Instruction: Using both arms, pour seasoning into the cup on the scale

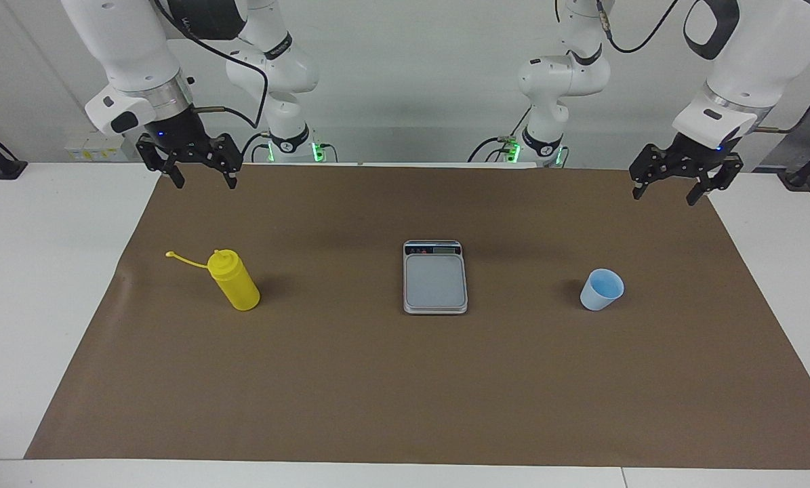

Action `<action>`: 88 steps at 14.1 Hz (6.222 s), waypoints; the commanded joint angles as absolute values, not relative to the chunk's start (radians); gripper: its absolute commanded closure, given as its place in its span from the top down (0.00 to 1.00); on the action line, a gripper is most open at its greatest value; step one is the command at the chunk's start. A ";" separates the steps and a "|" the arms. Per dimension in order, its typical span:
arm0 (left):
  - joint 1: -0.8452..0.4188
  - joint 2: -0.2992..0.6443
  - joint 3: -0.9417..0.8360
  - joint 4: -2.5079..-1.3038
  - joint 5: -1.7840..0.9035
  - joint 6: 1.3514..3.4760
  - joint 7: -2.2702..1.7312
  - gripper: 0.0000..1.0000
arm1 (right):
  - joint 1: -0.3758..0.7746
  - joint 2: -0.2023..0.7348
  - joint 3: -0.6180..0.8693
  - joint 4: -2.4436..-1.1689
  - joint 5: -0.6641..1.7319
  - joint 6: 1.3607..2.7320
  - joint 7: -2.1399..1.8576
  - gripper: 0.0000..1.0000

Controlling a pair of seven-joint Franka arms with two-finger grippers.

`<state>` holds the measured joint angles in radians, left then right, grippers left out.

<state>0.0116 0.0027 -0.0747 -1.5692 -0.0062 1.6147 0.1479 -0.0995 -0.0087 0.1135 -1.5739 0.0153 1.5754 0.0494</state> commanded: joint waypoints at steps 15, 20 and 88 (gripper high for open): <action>0.107 0.097 -0.077 -1.954 0.005 2.143 -0.023 1.00 | -0.112 -0.034 0.120 -1.606 0.028 1.589 0.058 1.00; 0.092 0.109 -0.080 -2.048 -0.044 2.206 -0.167 1.00 | -0.112 -0.035 0.120 -1.606 0.028 1.589 0.058 1.00; -0.512 0.308 -0.098 -1.804 -0.014 2.215 -0.698 0.00 | -0.112 -0.034 0.120 -1.606 0.028 1.589 0.058 1.00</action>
<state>-0.4948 0.3153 -0.1115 -1.7860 -0.0362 2.1900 -0.6881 -0.0995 -0.0090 0.1135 -1.5743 0.0153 1.5754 0.0494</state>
